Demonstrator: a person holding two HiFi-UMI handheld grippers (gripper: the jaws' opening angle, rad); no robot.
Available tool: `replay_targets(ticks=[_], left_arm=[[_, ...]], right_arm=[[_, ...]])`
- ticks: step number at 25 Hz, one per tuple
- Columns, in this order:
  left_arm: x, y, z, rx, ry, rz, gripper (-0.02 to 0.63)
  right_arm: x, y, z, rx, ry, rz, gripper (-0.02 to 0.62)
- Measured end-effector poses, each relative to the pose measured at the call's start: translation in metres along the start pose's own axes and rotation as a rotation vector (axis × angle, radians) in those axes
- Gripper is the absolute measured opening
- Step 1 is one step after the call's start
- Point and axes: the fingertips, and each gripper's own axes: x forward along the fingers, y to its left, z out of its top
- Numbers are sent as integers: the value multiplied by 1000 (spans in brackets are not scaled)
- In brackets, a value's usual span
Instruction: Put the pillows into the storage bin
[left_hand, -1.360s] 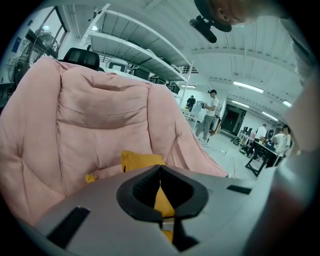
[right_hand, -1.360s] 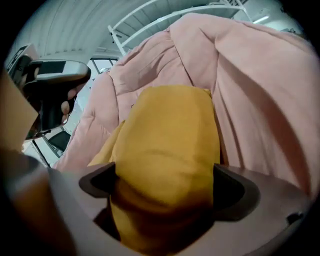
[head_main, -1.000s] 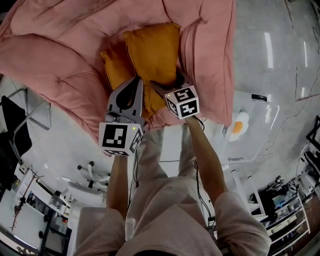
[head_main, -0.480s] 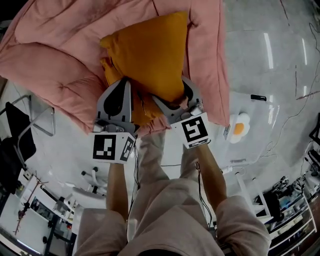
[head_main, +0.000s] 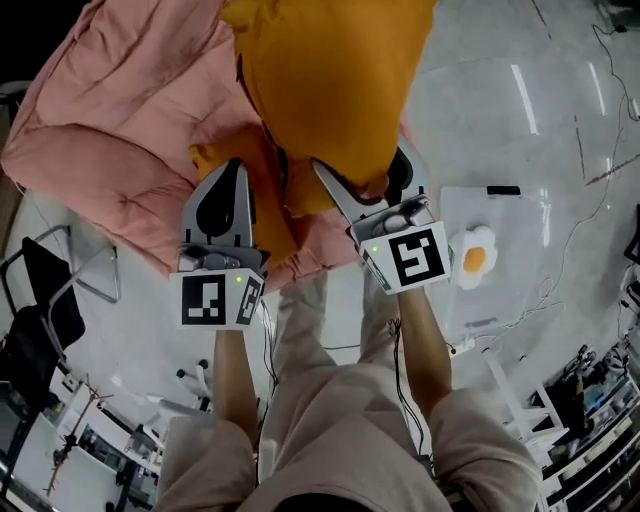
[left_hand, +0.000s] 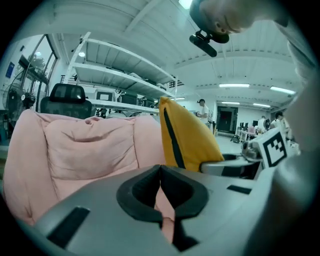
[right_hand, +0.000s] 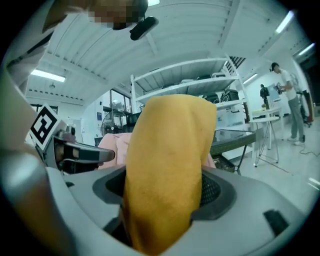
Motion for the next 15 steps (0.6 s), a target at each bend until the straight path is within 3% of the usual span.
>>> replay_targets(ticks=[9,15], left_arm=[[44,-110,32,81,-14,-154,11],[86,-250,13,153,19,-341,12]], right_arm=[[-120,-119,49,-63,-82,-262,356],[-251,-214,18,-26,-57,-488,357]])
